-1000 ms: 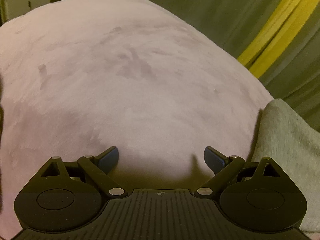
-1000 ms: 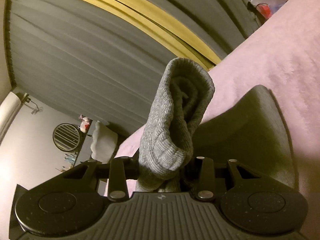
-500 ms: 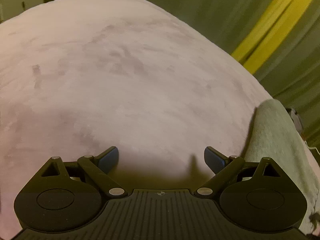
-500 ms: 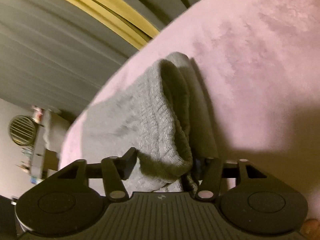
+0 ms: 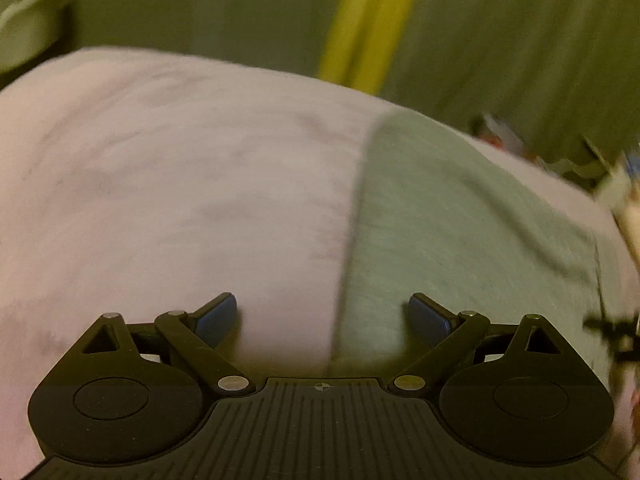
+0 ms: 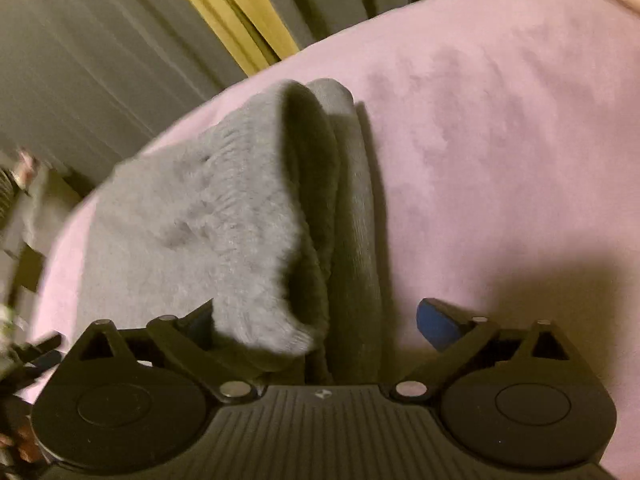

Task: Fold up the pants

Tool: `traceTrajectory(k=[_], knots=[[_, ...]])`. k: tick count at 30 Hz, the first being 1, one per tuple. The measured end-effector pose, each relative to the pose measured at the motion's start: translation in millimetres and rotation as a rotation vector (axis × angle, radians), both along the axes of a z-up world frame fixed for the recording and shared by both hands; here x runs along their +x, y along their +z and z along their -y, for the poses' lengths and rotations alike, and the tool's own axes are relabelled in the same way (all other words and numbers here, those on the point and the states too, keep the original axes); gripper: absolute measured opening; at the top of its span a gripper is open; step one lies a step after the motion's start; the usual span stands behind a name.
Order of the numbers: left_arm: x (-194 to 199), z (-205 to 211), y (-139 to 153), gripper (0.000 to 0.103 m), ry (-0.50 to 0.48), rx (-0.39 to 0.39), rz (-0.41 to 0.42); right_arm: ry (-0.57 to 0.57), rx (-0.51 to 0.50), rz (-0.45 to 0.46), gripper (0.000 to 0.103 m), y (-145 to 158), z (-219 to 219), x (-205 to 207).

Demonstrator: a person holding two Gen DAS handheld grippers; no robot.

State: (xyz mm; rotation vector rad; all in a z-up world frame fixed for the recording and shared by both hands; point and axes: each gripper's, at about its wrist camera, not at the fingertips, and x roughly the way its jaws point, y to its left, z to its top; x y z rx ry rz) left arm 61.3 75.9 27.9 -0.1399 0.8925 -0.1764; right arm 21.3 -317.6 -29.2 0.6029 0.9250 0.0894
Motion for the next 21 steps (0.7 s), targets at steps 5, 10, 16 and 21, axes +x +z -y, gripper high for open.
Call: traceTrajectory(k=[5, 10, 16, 21], knots=[[20.0, 23.1, 4.8, 0.097, -0.127, 0.035, 0.019, 0.006, 0.077, -0.020, 0.099, 2.9, 10.3, 4.8], [65.7, 31.8, -9.2, 0.098, -0.219, -0.082, -0.118, 0.002, 0.177, -0.015, 0.099, -2.2, 23.5, 16.3], [98.4, 36.3, -35.3, 0.099, -0.319, -0.186, -0.208, 0.091, 0.197, 0.016, 0.099, -9.1, 27.1, 23.2], [114.4, 54.7, -42.0, 0.101, -0.393, -0.200, -0.217, 0.132, 0.206, 0.033, 0.099, -12.1, 22.9, 38.4]])
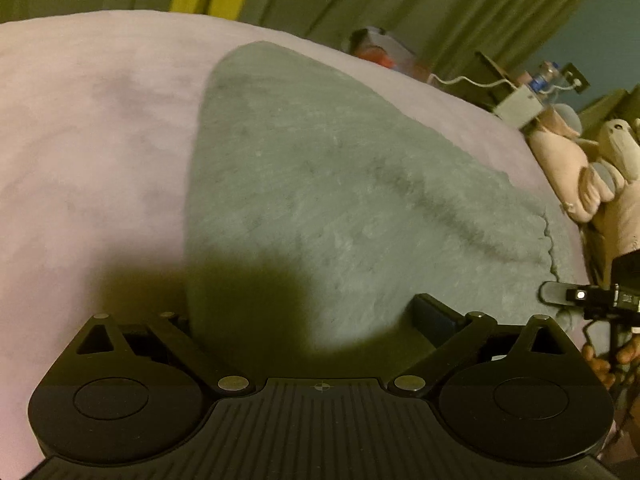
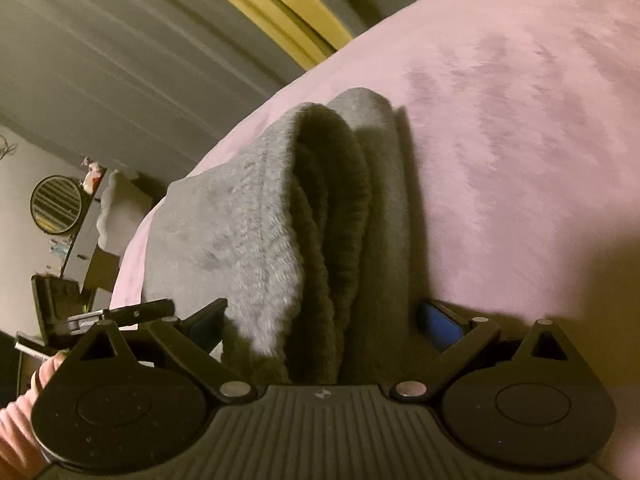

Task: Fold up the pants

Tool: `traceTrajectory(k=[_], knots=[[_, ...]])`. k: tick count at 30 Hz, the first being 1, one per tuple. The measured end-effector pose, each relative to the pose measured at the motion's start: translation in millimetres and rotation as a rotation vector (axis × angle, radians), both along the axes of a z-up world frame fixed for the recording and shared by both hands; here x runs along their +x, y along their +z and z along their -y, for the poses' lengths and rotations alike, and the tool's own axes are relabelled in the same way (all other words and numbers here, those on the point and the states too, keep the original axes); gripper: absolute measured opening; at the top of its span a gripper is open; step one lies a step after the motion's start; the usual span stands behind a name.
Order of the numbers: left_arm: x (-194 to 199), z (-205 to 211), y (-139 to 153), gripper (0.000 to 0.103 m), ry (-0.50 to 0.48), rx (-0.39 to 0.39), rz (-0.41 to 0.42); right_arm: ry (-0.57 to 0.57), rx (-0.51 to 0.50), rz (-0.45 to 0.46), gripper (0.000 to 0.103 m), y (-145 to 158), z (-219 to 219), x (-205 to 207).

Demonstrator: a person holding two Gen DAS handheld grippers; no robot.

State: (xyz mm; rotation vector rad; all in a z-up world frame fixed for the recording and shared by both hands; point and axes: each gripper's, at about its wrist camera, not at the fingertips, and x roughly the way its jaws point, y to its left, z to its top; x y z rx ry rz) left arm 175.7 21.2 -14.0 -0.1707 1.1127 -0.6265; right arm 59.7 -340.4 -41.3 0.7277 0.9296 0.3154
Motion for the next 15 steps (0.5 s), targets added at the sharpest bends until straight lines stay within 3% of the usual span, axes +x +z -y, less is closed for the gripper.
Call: traceTrajectory(k=[3, 6, 7, 11, 13, 15], knots=[[5.2, 4.7, 0.3, 0.100, -0.005, -0.034, 0.003, -0.003, -0.025, 0.021, 0.096, 3.1, -7.5, 3.2], [0.1, 2.7, 0.0, 0.091, -0.029, -0.028, 0.034, 0.011, -0.077, 0.046, 0.070, 7.8, -13.5, 0.7], [-1.3, 1.8, -1.0, 0.090, -0.052, -0.016, 0.051, 0.011, -0.066, 0.047, 0.069, 7.4, -12.3, 0.2], [3.1, -0.5, -4.1, 0.094, -0.078, -0.014, 0.034, 0.001, -0.032, 0.019, 0.076, 5.3, -9.3, 4.3], [10.9, 0.0, -7.2, 0.101, -0.058, -0.037, -0.008, -0.004, -0.006, 0.009, 0.089, 3.4, -9.7, 7.9], [16.7, 4.6, -10.2, 0.103, -0.010, -0.045, -0.047, -0.025, 0.011, -0.004, 0.093, 2.8, -11.2, 9.9]])
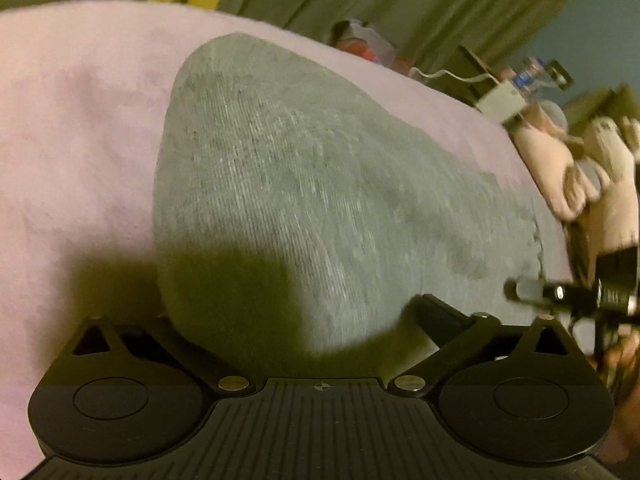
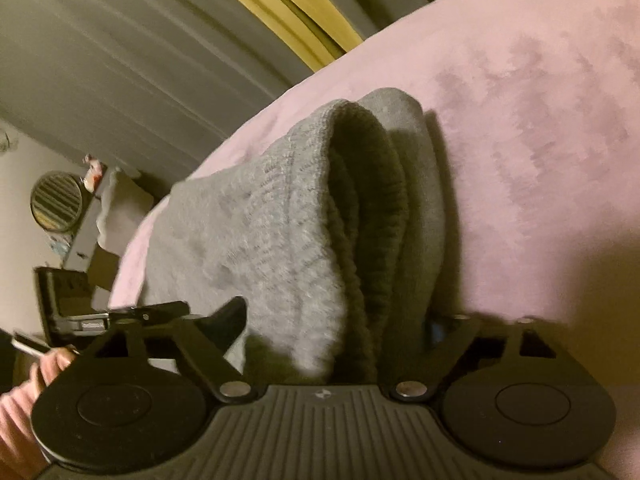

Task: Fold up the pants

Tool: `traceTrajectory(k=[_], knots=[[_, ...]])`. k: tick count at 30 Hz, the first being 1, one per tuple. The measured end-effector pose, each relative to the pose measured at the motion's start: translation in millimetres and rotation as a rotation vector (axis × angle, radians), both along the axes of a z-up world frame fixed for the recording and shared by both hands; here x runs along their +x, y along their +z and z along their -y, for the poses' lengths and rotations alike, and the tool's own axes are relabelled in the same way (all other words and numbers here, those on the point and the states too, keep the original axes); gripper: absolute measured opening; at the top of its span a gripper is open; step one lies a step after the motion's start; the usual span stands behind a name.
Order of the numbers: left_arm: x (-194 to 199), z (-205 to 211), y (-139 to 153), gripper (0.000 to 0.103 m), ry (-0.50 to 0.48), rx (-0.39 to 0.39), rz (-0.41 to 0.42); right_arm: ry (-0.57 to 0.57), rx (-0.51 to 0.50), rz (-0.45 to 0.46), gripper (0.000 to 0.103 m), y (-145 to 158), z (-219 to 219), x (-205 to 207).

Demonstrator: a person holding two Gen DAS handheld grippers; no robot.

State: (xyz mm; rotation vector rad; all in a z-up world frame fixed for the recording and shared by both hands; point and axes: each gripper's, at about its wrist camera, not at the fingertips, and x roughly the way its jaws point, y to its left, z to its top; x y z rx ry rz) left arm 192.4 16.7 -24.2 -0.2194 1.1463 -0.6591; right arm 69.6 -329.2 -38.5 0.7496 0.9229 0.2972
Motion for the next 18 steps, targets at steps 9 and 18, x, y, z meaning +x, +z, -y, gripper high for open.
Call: traceTrajectory(k=[9, 18], knots=[[-17.7, 2.0, 23.5, 0.047, 0.066, 0.043, 0.089, -0.025, -0.249, 0.078, 0.058, 22.1, -31.5, -19.8], [-25.3, 0.8, 51.7, 0.038, 0.072, -0.031, 0.147, -0.021, -0.231, 0.205, 0.051, 67.7, -36.8, -25.9]])
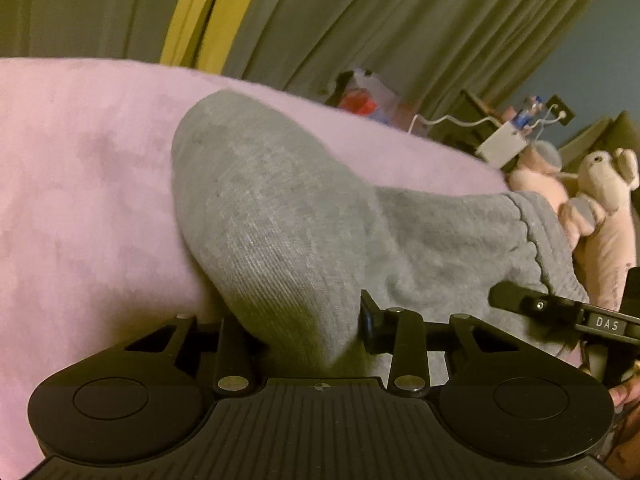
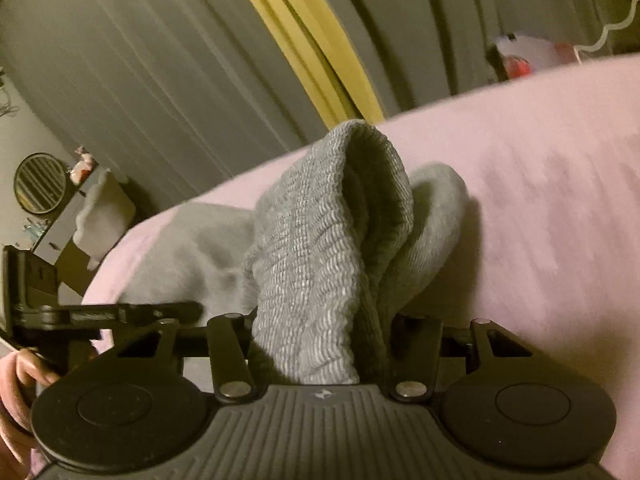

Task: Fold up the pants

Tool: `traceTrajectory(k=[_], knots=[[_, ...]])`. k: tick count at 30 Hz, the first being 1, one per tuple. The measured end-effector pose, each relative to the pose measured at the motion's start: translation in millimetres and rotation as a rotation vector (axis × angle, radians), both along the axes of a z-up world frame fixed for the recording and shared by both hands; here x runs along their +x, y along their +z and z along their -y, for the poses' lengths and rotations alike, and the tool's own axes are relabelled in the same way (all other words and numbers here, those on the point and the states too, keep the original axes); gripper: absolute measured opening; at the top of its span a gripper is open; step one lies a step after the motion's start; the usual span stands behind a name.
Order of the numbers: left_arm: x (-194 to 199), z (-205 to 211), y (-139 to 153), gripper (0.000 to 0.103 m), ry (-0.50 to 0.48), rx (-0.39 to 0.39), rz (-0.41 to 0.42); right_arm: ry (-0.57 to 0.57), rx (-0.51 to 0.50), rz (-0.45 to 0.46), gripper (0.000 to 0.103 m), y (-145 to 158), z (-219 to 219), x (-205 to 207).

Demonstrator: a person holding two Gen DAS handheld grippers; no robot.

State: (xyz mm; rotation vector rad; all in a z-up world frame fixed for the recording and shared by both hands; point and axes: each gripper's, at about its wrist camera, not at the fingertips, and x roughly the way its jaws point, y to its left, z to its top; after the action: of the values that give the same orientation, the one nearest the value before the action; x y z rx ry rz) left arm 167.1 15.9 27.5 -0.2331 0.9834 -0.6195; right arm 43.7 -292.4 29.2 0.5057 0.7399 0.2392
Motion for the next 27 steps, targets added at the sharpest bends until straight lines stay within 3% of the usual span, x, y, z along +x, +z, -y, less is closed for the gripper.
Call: traceTrajectory(k=[5, 11, 13, 14, 16, 17, 19, 21, 27], knots=[[5.4, 4.8, 22.9, 0.036, 0.012, -0.067, 0.055, -0.018, -0.021, 0.063, 0.051, 23.1, -6.1, 13.5], [16.6, 29.2, 41.6, 0.036, 0.005, -0.104, 0.112, -0.087, -0.009, 0.097, 0.050, 38.2, 16.2, 28.9], [20.7, 38.2, 38.0, 0.041, 0.004, -0.060, 0.111, -0.092, -0.005, 0.082, 0.052, 34.3, 22.0, 31.9], [22.2, 41.3, 32.9, 0.050, 0.015, -0.012, 0.105, -0.093, -0.026, 0.062, 0.055, 28.7, 23.4, 34.5], [23.5, 43.7, 18.5, 0.057, 0.066, 0.122, 0.070, -0.141, -0.137, -0.044, 0.071, 14.3, 24.9, 40.4], [22.0, 44.8, 12.0, 0.060, 0.078, 0.172, 0.049, -0.165, -0.189, -0.087, 0.072, 8.5, 24.1, 41.2], [7.7, 45.1, 7.2, 0.072, 0.067, 0.241, 0.094, -0.194, -0.281, -0.116, 0.078, -0.9, 21.5, 35.2], [-14.4, 43.6, 6.9, 0.087, 0.030, 0.266, 0.170, -0.190, -0.294, -0.098, 0.086, -3.0, 19.3, 25.8], [-58.3, 20.5, 10.5, 0.090, 0.077, 0.231, 0.183, -0.173, -0.322, -0.035, 0.087, 1.6, 9.2, 5.4]])
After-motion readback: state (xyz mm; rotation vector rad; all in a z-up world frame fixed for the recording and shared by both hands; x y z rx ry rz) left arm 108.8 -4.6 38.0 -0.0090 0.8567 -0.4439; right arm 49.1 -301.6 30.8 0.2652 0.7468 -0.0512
